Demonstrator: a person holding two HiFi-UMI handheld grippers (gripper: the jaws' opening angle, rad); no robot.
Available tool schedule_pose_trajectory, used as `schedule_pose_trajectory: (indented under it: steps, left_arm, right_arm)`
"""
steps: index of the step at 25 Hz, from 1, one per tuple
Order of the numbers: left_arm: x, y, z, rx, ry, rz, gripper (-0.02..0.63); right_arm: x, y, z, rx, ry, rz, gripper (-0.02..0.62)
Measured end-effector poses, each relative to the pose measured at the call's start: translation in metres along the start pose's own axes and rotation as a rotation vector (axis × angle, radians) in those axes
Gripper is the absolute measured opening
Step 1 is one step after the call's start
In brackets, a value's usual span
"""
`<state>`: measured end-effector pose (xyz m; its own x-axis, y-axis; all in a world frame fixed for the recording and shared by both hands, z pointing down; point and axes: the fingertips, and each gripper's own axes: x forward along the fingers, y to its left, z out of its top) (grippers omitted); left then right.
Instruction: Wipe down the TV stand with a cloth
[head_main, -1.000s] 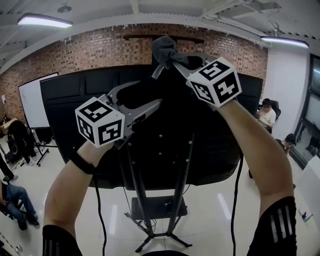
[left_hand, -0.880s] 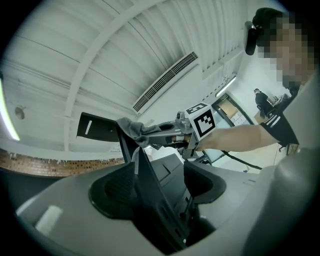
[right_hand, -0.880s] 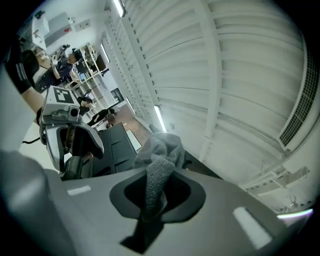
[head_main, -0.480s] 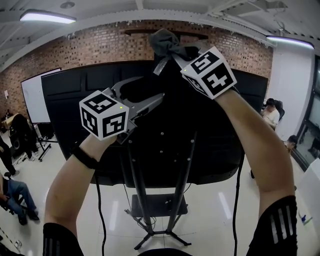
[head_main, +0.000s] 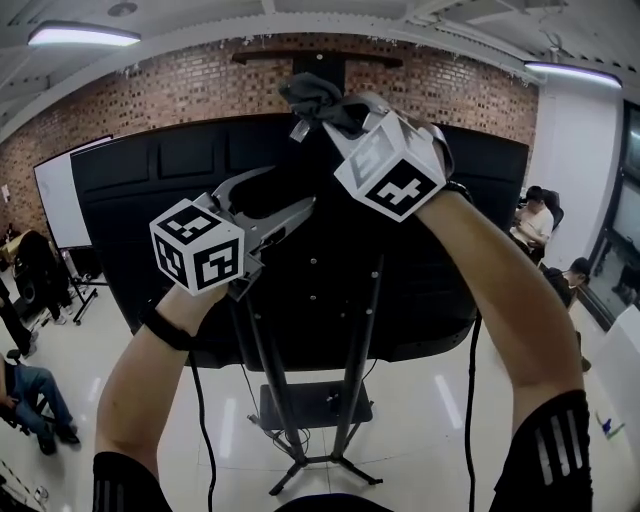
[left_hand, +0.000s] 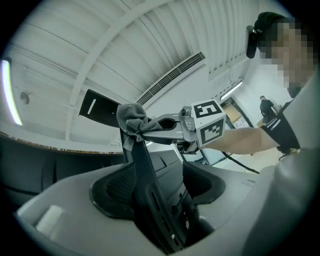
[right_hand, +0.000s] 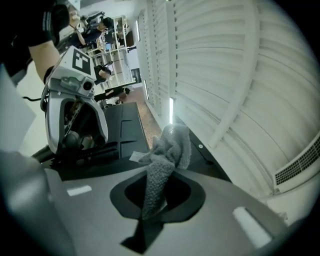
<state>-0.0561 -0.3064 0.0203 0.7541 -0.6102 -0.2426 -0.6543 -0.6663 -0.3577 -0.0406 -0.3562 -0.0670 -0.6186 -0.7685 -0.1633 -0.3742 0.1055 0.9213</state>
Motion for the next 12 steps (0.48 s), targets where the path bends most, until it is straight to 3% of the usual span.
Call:
schedule_pose_trajectory:
  steps: [12]
  left_arm:
    - [-0.011,-0.016,-0.020,-0.003,0.019,-0.001,0.314]
  right_arm:
    - [-0.006,0.062,-0.016,-0.067,0.017,0.118,0.028]
